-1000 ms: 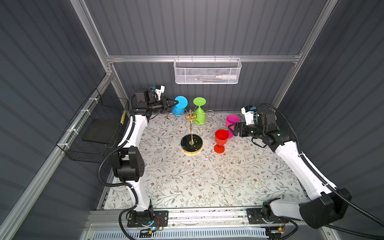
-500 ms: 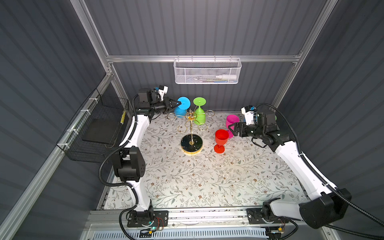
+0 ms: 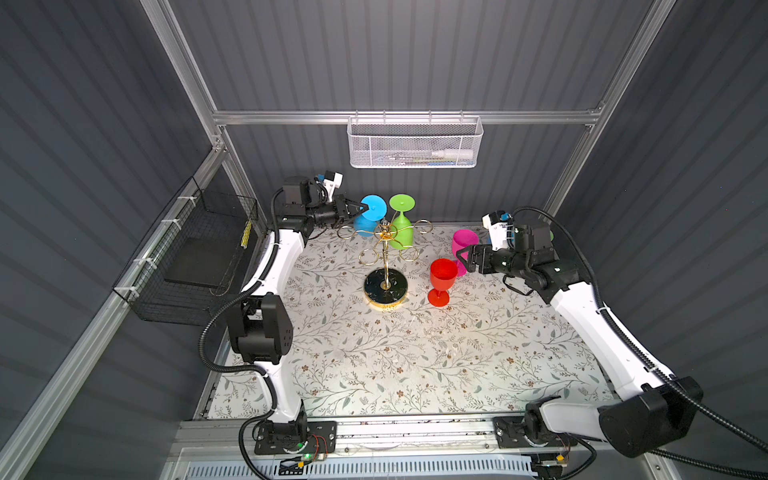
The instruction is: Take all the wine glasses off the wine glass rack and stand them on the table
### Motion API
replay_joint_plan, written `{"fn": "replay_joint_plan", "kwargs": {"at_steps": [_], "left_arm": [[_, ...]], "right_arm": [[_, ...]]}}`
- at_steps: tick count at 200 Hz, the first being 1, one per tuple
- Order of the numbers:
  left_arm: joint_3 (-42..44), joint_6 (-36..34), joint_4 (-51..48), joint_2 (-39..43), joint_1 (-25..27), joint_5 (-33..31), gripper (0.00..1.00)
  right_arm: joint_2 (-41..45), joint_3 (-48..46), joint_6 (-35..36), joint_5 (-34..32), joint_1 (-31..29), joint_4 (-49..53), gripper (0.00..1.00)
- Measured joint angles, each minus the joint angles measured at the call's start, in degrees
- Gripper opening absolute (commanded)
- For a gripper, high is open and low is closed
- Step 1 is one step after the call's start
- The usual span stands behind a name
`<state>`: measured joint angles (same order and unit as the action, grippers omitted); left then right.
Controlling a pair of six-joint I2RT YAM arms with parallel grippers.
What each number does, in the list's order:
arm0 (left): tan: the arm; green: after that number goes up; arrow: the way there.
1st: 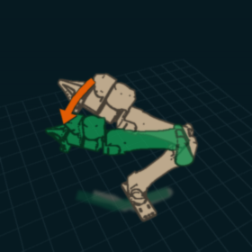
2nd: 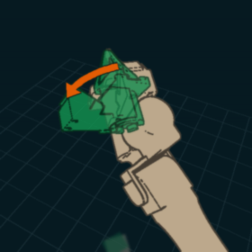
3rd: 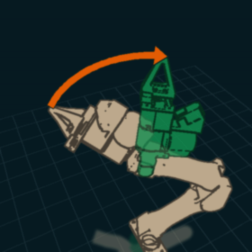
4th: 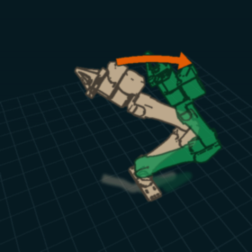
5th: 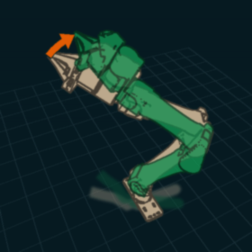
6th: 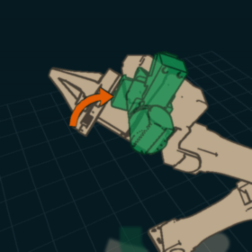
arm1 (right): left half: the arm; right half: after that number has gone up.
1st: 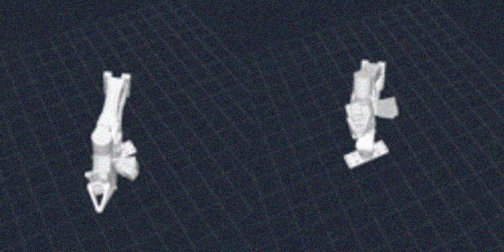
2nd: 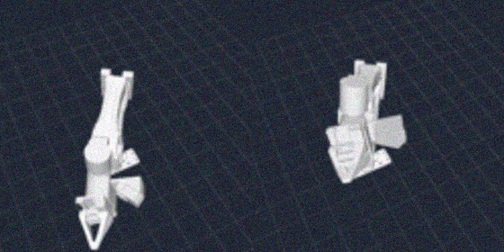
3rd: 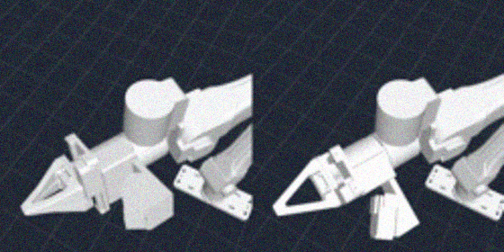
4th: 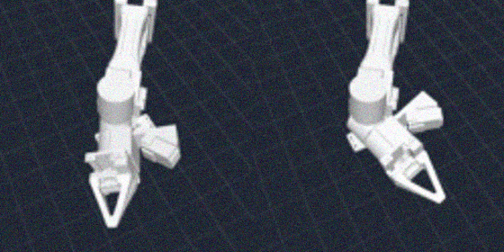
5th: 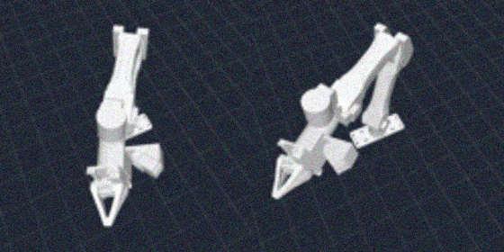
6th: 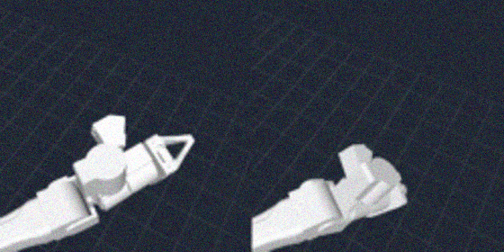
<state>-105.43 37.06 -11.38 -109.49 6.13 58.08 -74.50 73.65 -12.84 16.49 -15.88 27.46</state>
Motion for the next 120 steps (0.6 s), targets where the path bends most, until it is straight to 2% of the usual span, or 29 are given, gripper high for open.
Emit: {"fn": "replay_joint_plan", "kwargs": {"at_steps": [120], "left_arm": [[-2.5, -0.6, -2.7, -0.1, 0.2, -1.0, 0.0]], "right_arm": [[0.0, 0.0, 0.0, 0.0, 0.0, 0.0, 0.88]]}}
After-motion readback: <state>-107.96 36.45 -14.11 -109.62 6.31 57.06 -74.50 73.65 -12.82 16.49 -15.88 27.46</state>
